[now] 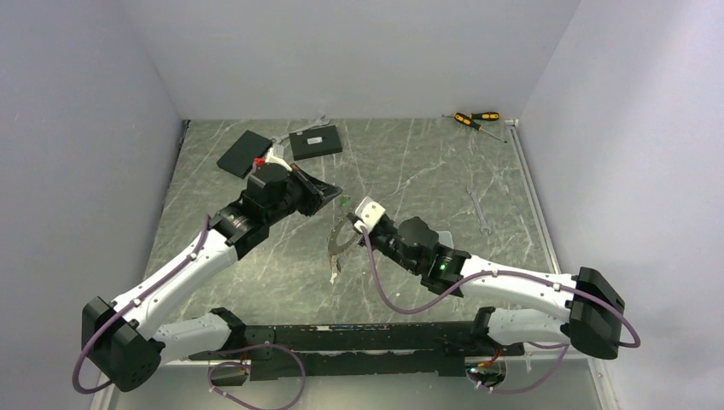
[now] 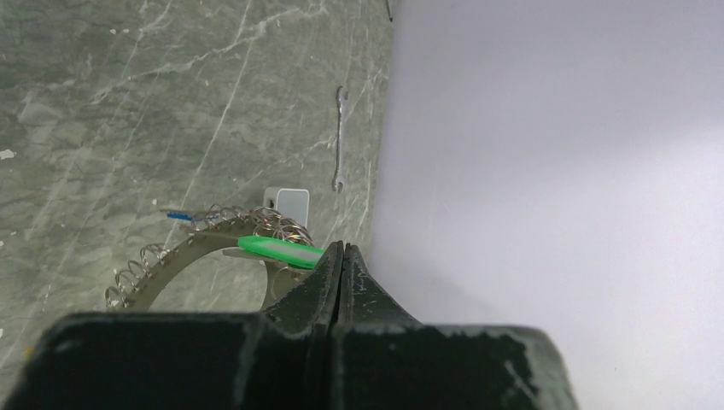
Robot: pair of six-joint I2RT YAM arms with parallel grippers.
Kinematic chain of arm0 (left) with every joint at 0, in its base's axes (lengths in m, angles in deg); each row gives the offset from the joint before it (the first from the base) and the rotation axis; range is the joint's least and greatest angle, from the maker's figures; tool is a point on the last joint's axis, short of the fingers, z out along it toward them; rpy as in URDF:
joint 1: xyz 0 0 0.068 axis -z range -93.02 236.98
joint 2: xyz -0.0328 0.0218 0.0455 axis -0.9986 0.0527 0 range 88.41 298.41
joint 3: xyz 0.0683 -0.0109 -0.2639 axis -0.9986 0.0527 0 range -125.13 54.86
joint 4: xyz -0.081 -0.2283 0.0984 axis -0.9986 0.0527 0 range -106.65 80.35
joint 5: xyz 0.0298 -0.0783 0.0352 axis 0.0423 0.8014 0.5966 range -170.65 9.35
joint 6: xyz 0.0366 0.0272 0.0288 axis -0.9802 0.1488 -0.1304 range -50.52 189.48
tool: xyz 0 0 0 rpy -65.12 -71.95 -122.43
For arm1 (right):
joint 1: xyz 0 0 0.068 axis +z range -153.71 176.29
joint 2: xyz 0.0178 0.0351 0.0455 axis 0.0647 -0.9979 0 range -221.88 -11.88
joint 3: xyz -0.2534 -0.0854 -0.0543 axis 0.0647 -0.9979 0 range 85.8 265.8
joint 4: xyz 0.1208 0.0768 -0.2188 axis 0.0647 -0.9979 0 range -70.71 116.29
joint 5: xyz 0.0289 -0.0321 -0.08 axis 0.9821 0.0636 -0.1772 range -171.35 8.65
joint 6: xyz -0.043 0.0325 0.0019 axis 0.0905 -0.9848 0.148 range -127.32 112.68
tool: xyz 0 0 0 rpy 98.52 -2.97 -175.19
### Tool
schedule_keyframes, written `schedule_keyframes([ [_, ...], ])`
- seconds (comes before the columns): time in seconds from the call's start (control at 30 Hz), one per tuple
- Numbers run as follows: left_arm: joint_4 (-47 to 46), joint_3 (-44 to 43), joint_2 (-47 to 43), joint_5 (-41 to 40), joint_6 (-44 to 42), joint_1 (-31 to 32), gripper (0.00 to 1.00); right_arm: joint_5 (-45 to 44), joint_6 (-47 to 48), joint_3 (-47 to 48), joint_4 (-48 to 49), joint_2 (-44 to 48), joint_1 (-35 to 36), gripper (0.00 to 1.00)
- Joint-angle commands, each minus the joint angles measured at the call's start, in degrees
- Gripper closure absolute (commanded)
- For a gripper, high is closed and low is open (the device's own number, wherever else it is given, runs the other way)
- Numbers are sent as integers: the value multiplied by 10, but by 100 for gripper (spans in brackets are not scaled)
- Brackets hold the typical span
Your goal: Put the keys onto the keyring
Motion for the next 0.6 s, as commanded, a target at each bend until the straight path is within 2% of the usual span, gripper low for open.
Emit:
schedule_keyframes([
  [0.0, -42, 12, -20, 1, -7, 4, 100, -17, -16, 32, 72, -3, 2, 100],
  [0.57, -76, 38, -29, 17, -12, 5, 100, -22, -12, 48, 72, -20, 2, 100],
])
